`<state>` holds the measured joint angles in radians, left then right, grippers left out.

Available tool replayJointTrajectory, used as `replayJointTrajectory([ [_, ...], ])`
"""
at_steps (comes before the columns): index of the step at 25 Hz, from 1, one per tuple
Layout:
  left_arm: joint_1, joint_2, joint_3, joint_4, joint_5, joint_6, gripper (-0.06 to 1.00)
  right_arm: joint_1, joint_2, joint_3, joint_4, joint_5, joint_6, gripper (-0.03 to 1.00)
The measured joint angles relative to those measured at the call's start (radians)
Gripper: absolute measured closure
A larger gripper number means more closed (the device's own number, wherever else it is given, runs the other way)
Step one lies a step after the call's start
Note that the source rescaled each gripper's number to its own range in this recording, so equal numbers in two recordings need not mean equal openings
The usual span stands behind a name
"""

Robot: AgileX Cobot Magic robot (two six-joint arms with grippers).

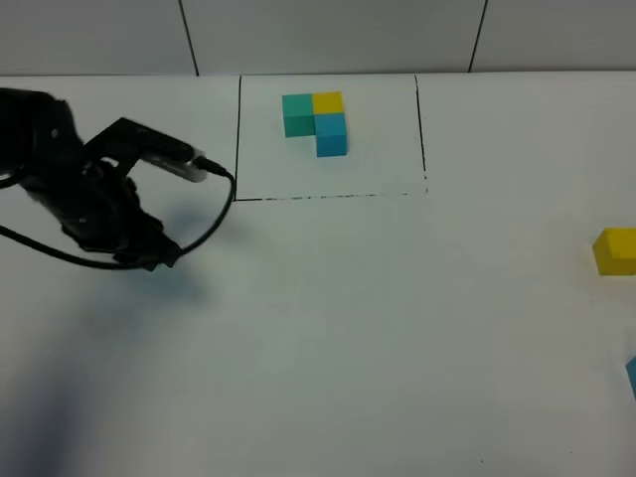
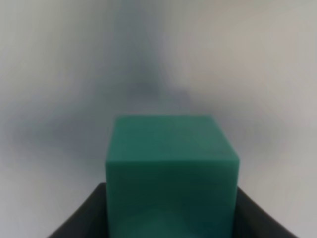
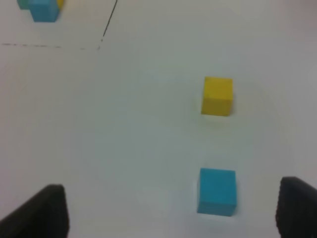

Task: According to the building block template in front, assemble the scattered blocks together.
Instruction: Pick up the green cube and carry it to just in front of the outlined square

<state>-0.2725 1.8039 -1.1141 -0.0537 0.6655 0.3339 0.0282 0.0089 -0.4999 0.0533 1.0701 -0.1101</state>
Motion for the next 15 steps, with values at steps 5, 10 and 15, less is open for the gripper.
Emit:
replayJointTrajectory([
  [5,-0.126,0.045,-0.152,0.067,0.064,0.226,0.94,0.000,0.000,0.000,0.000,0.000,0.000,0.26],
  [10,-0.207,0.188,-0.345,0.075,0.213,0.327,0.94,0.000,0.000,0.000,0.000,0.000,0.000,0.26],
  [15,-0.277,0.337,-0.542,0.076,0.309,0.404,0.94,0.000,0.000,0.000,0.000,0.000,0.000,0.26],
])
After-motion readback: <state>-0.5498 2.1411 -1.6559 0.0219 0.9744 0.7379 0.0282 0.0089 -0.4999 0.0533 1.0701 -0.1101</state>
